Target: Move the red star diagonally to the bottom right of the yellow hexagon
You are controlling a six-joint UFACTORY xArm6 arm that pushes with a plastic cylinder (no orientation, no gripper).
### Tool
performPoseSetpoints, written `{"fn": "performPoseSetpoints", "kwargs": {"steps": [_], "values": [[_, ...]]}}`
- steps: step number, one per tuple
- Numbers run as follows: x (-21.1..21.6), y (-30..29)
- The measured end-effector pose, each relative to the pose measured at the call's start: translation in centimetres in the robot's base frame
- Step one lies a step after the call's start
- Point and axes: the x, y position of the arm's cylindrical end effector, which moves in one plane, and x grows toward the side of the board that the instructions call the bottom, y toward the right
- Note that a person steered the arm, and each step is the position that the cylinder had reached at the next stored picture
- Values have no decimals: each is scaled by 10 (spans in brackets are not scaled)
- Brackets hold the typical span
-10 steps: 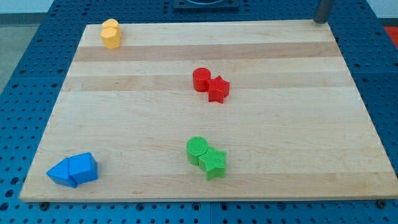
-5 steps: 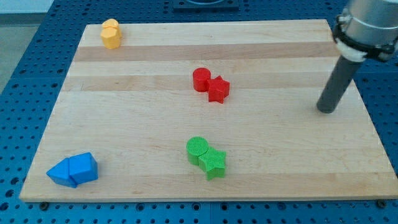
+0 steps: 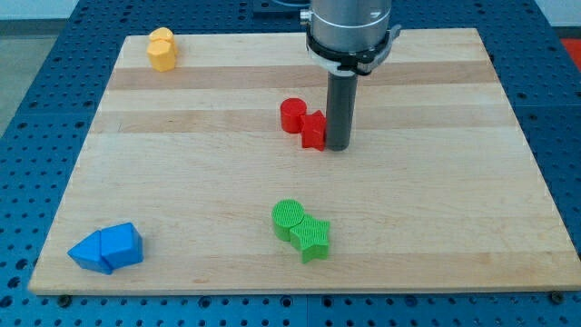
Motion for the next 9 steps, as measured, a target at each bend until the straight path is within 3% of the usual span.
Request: {"fn": "performPoseSetpoints", "kwargs": {"steps": [4,7,9], "values": [[-28,-97],[-103,-170],[-119,-210]]}}
